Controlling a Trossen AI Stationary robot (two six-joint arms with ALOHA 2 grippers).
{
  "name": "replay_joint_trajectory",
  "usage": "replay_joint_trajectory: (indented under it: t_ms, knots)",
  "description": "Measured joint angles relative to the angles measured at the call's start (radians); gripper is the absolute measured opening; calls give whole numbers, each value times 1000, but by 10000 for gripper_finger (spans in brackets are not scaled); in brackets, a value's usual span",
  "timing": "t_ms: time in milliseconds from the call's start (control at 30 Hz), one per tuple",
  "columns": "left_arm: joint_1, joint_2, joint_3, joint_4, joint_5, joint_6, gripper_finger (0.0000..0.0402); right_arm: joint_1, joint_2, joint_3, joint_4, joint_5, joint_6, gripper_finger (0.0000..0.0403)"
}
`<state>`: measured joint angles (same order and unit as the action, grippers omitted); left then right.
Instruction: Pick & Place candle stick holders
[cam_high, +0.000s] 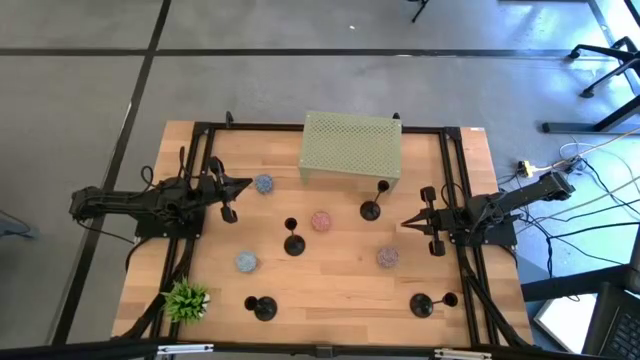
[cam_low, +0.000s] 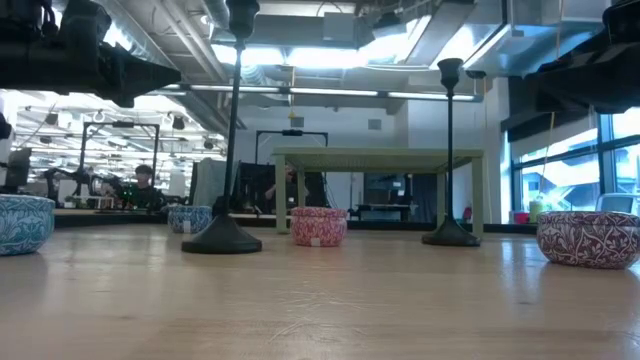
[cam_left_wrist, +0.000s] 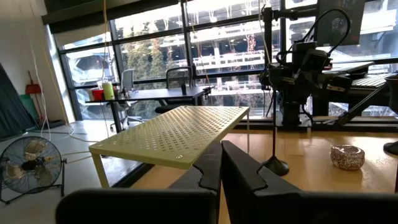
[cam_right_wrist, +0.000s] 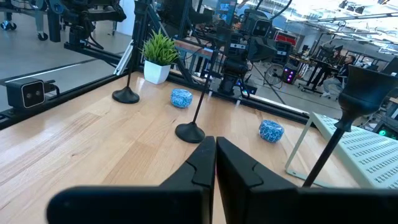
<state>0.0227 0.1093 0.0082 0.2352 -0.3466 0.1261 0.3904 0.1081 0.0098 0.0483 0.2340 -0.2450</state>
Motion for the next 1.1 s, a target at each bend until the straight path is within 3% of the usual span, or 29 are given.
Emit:
replay_joint_trajectory:
  t_ms: [467, 733, 1000, 1100]
  knots:
    - [0, 0, 0, 0, 0, 0, 4, 0, 0, 0, 0, 0, 2, 17]
    - [0, 0, 0, 0, 0, 0, 4, 0, 0, 0, 105, -29, 155, 17]
    - [0, 0, 0, 0, 0, 0, 4, -7, 0, 0, 149, -18, -58, 17]
    - [0, 0, 0, 0, 0, 0, 4, -11, 0, 0, 185, 55, -179, 17]
